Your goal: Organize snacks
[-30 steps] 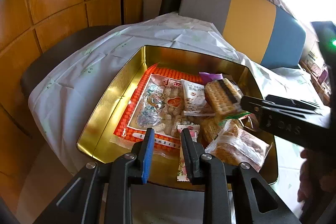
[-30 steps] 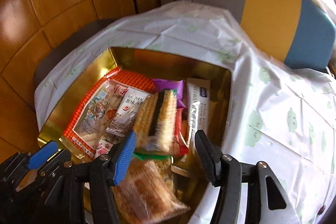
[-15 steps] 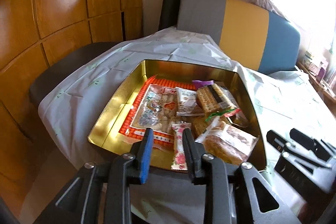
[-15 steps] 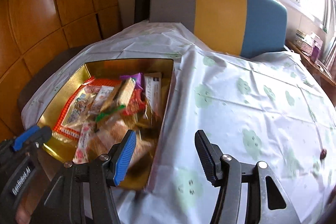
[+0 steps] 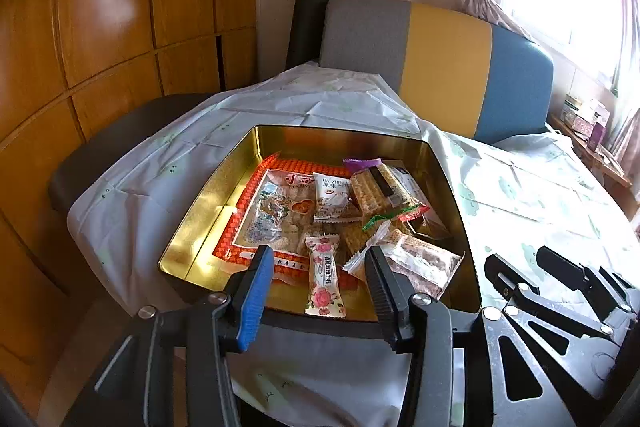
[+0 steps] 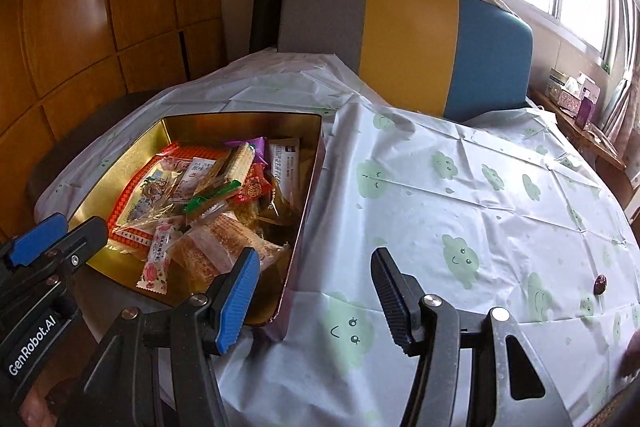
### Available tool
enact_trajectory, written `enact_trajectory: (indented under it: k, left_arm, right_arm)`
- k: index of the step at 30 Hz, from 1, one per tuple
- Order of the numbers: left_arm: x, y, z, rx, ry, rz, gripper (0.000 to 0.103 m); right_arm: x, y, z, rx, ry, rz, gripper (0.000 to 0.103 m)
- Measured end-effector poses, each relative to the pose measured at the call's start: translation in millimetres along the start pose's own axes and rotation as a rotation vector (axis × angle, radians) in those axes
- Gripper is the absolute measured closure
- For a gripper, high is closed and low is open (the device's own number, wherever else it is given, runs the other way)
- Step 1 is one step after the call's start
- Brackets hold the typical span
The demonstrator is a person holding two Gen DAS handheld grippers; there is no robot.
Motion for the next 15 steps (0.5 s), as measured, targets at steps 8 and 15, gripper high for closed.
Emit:
enact_trajectory:
  k: [8,15]
  left_arm:
    - [0.7,3.4,-1.2,-0.001,-0.001,0.009,0.055]
    - [1.7,6.2,-0.3,-0.002,-0.008,0.017,0.054]
  right_arm:
    - [-0.6,4.6,0.3,-0.006,-0.007,0.013,0.044]
    - [0.5,8.5,0.9,-0.004,-0.015,0.026,0.044]
Point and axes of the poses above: each gripper's, at about its wrist camera, not at the fingertips, and z roughly against the way its jaws point, y to its left, x to its top, the point moved 4 cm from there along -z, roughly the way its jaws point, and after that the axes turned 8 degrees about z, right-handed, at the moved point
